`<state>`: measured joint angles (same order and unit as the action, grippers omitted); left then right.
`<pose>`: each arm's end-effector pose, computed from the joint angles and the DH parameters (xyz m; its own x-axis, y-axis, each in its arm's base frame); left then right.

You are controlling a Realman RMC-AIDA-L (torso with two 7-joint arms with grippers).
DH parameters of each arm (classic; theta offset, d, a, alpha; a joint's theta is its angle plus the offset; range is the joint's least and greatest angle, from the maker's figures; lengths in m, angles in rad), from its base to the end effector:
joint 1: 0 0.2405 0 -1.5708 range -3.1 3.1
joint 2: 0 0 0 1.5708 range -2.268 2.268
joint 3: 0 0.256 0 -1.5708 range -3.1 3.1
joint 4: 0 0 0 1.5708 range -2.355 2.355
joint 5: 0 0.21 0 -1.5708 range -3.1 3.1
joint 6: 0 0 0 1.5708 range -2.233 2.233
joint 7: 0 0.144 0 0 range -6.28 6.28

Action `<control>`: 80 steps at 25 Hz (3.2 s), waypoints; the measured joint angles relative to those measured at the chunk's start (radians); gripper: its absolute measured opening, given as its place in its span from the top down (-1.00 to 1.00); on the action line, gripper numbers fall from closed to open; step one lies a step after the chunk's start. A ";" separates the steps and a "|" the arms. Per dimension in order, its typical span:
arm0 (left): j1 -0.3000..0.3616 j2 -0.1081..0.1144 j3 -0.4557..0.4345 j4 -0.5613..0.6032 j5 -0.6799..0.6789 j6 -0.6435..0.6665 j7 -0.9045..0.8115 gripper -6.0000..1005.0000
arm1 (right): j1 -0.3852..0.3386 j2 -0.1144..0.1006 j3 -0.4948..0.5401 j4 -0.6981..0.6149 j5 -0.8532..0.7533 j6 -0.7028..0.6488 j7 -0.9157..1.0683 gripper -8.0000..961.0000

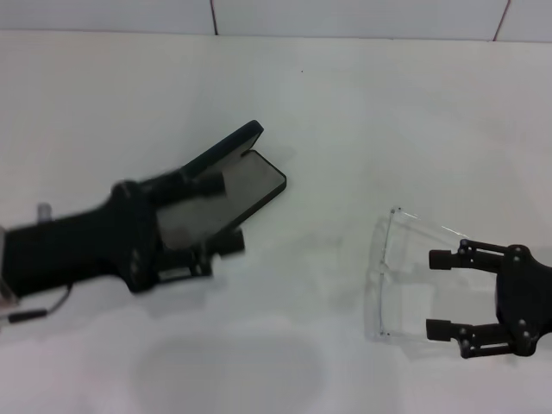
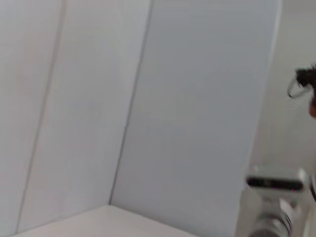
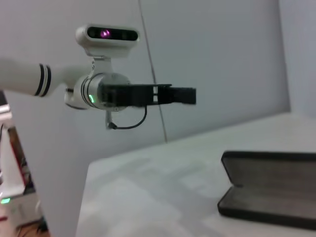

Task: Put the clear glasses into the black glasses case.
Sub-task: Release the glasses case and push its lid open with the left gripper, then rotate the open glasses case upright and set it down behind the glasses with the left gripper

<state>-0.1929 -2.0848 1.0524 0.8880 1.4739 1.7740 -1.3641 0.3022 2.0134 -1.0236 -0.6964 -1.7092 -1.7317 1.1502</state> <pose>-0.2460 0.2508 0.0218 0.6486 0.2084 0.7320 0.3421 -0.9390 -0.0358 0.2801 0.2579 0.0047 0.8212 -0.1727 -0.5439 -0.2462 -0.9671 -0.0646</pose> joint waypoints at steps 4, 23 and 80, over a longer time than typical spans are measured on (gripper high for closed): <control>-0.041 0.001 -0.061 0.082 0.015 -0.009 -0.201 -0.57 | 0.000 -0.001 0.007 0.052 0.037 0.002 -0.041 -0.81; -0.458 -0.003 0.294 0.612 1.149 -0.162 -1.296 -0.47 | -0.001 0.000 0.028 0.123 0.124 -0.024 -0.059 -0.81; -0.625 -0.004 0.488 0.286 1.306 -0.354 -1.396 0.25 | 0.011 0.002 0.028 0.195 0.154 -0.006 -0.084 -0.80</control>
<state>-0.8181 -2.0893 1.5401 1.1742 2.7800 1.4199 -2.7601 0.3129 2.0156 -0.9954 -0.5015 -1.5555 -1.7376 1.0661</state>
